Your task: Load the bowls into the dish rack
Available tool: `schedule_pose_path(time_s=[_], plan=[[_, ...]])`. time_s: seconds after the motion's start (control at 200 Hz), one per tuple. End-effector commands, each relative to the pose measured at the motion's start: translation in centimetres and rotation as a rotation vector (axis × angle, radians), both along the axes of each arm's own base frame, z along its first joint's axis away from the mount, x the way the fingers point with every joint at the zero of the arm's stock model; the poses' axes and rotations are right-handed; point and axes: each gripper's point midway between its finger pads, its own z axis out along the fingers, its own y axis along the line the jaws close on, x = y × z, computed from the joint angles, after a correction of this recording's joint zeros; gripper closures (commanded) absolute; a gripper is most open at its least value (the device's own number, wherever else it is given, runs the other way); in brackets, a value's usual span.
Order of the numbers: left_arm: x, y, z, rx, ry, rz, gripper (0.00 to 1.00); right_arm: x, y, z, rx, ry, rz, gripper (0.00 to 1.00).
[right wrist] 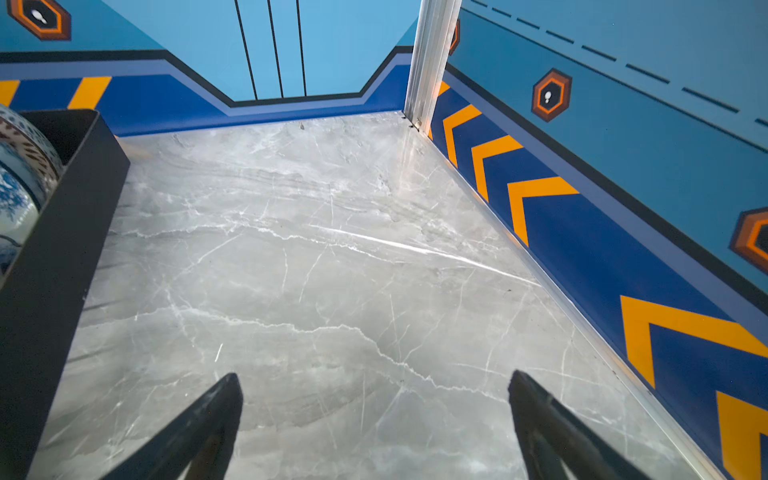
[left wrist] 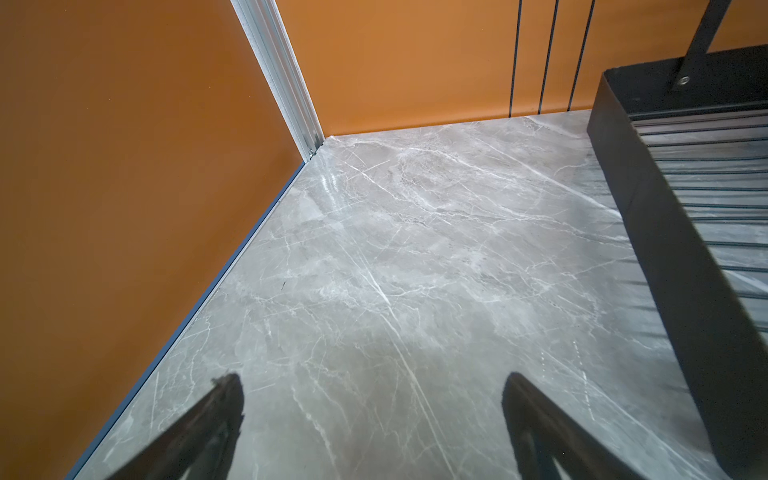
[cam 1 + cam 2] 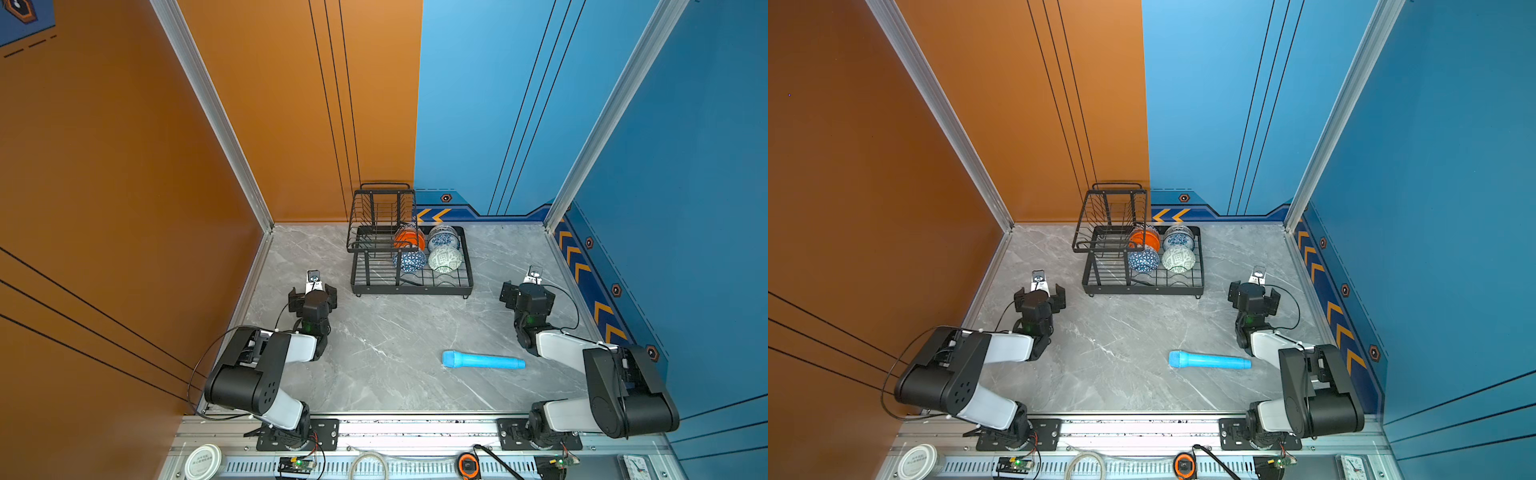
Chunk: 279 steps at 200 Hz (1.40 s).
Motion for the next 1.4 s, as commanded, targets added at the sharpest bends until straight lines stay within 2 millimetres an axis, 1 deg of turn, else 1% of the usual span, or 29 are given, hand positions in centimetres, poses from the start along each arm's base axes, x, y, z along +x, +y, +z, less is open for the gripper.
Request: schedule_pose_path(time_s=[0.0, 0.025, 0.04, 0.085, 0.125, 0.205, 0.245, 0.31, 0.44, 1.041, 1.106, 1.161, 1.391], plan=[[-0.5, 0.0, 0.2, -0.048, -0.051, -0.035, 0.02, 0.2, 0.5, -0.5, 0.023, -0.066, 0.055, 0.0], [-0.9, -0.2, -1.0, -0.072, -0.03, -0.069, 0.02, 0.2, 0.6, -0.9, 0.021, -0.082, 0.065, 0.0], [-0.8, -0.3, -1.0, -0.083, -0.055, -0.091, 0.02, 0.2, 0.8, -0.9, 0.019, -0.095, 0.075, 0.0], [-0.8, -0.3, -0.2, -0.068, -0.125, -0.1, 0.02, 0.1, 1.4, -1.8, 0.02, -0.087, 0.113, 0.0], [-0.9, -0.6, -0.2, -0.059, -0.106, -0.099, 0.02, 0.2, 1.6, -1.7, 0.008, -0.114, 0.119, 0.0], [-0.3, -1.7, -0.6, -0.037, -0.058, -0.14, 0.02, 0.3, 1.6, -2.0, 0.007, -0.063, 0.106, 0.0], [-0.2, -1.6, -0.5, -0.037, -0.063, -0.14, 0.02, 0.7, 1.4, -2.0, 0.013, -0.068, 0.101, 0.0], [-0.1, -1.5, -0.6, -0.043, -0.053, -0.135, 0.02, 0.4, 0.6, -2.1, 0.035, -0.07, 0.07, 0.0], [0.2, -1.1, -0.8, -0.051, -0.037, -0.121, 0.02, 0.3, 0.3, -2.0, 0.031, -0.08, 0.053, 0.0], [0.2, -1.1, -0.8, -0.055, -0.036, -0.123, 0.02, 0.3, 0.4, -2.0, 0.029, -0.079, 0.054, 0.0], [0.2, -1.1, -0.8, -0.054, -0.036, -0.124, 0.02, 0.4, 0.6, -2.0, 0.024, -0.076, 0.063, 0.0], [0.2, -1.0, -0.8, -0.053, -0.036, -0.122, 0.02, 0.7, 1.4, -2.0, 0.017, -0.063, 0.105, 0.0], [0.2, -1.1, -0.8, -0.054, -0.037, -0.123, 0.02, 0.7, 1.4, -2.1, 0.019, -0.061, 0.111, 0.0]])
